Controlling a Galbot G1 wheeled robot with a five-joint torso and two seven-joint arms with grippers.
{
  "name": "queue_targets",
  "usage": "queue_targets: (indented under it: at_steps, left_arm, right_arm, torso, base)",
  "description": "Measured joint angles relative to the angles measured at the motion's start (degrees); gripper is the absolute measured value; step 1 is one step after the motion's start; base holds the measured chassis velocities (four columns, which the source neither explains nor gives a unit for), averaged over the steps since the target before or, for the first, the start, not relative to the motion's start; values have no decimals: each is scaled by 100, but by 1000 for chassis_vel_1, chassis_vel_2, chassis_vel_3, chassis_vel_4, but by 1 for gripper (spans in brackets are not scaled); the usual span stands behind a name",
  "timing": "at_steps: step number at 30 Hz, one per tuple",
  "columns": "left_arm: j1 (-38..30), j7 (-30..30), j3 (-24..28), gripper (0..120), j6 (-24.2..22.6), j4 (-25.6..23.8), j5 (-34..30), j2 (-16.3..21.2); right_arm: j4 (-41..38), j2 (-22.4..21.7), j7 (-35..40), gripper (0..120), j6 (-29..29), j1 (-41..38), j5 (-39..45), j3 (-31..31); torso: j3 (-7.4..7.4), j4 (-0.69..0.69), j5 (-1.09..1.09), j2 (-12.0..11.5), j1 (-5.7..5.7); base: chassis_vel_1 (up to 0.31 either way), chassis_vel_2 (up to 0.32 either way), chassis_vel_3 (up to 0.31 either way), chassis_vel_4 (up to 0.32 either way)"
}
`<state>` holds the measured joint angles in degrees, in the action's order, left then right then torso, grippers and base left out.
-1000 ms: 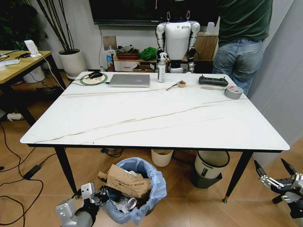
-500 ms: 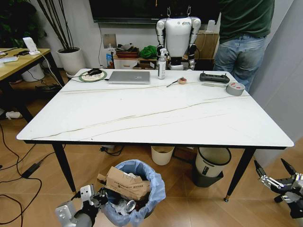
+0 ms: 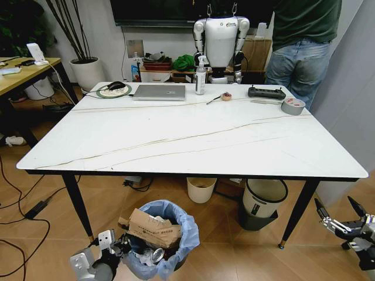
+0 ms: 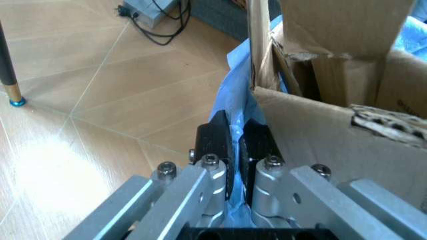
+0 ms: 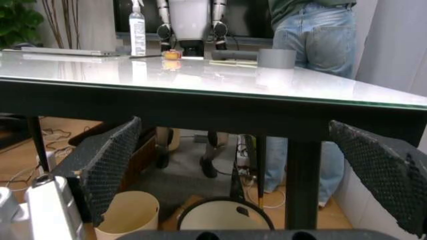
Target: Pick up the trash bin and place the trash from the table into it.
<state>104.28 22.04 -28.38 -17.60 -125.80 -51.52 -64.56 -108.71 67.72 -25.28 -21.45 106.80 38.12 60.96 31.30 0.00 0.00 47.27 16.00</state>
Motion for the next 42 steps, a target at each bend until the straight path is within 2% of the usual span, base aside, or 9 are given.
queue_targets:
  at_steps: [14, 42]
  left_arm:
    - [-335, -113, 30, 0, 34, 516, -2, -55]
    - [-467, -155, 29, 0, 52, 723, -23, -41]
  right_arm:
    - [0, 0, 0, 100, 0, 0, 0, 0]
    - [0, 0, 0, 100, 0, 0, 0, 0]
  torso:
    - [-196, 0, 0, -348, -151]
    - [-617, 0, 0, -1056, -438]
  base:
    - [0, 0, 0, 0]
    - [0, 0, 0, 0]
